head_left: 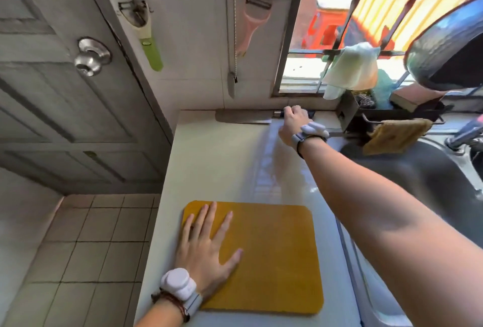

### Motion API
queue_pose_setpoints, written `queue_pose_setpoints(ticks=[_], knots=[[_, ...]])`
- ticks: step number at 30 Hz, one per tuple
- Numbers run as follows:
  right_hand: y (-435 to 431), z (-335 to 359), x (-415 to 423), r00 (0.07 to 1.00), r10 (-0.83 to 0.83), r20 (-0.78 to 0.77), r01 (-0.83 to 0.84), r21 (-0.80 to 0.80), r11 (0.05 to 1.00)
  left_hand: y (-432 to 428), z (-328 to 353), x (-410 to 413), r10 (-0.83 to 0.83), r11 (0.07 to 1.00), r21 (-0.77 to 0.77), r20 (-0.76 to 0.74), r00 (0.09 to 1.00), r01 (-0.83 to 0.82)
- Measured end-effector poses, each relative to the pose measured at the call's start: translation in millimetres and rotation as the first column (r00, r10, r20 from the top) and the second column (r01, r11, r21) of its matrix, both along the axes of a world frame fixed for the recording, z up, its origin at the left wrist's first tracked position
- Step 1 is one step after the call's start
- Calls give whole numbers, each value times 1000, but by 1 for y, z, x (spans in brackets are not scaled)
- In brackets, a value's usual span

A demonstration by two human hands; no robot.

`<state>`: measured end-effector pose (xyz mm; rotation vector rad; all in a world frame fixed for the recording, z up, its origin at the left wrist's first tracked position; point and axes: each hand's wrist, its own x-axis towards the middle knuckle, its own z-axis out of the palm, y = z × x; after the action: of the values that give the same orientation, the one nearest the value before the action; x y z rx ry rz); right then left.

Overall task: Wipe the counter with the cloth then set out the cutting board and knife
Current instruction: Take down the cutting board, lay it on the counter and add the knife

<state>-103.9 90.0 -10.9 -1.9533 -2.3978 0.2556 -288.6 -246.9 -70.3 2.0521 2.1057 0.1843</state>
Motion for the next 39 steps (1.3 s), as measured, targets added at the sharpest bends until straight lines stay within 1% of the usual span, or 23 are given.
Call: queue_pose_setpoints(ticks=[2,5,7,9,11,12,14,16,18,19,20,22,25,27,31,34,39], knots=[[19,-8,1,997,24,75,-22,-22,1000,0,0,0,-1,1000,12,-2,1000,1],[37,-20,4,986,48,158,-57,56,997,3,-2,2,23,999,28,6,1000,-23],[38,-20,9,974,114,198,-131,77,988,2,-2,2,24,999,30,10,1000,-25],[26,-17,19,955,223,195,-239,64,969,1,-1,1,20,999,30,7,1000,-20],[9,-7,28,945,303,126,-308,28,951,1,-2,1,22,999,35,4,1000,-22],[-3,1,31,947,312,80,-314,12,949,1,-3,1,26,999,37,10,1000,-26],[-29,19,37,962,274,-4,-274,6,962,4,-6,1,31,999,44,23,999,-32],[-70,30,45,976,211,-52,-209,36,977,5,-9,0,32,998,56,23,999,-33],[-127,34,52,990,84,-115,-76,73,994,4,-9,-1,26,998,60,20,999,-27],[-158,33,54,985,13,-170,3,90,996,6,-9,-1,27,997,69,24,999,-29],[-191,32,54,970,-57,-235,82,99,992,6,-9,-1,29,997,73,25,999,-30],[-259,29,49,922,-187,-339,222,67,973,5,-8,0,23,997,78,18,1000,-25],[-331,15,37,849,-334,-410,359,-18,933,5,-12,0,20,995,102,11,1000,-21],[-363,3,28,818,-409,-404,416,-76,906,3,-14,0,14,993,115,13,1000,-15],[-386,-18,20,819,-470,-330,456,-124,881,7,-14,-1,25,991,129,-3,1000,-24],[-393,-24,17,842,-465,-274,456,-101,884,6,-11,0,32,992,123,-4,999,-31],[-392,-19,12,858,-467,-215,449,-127,884,3,-11,-1,33,995,96,0,999,-33]])
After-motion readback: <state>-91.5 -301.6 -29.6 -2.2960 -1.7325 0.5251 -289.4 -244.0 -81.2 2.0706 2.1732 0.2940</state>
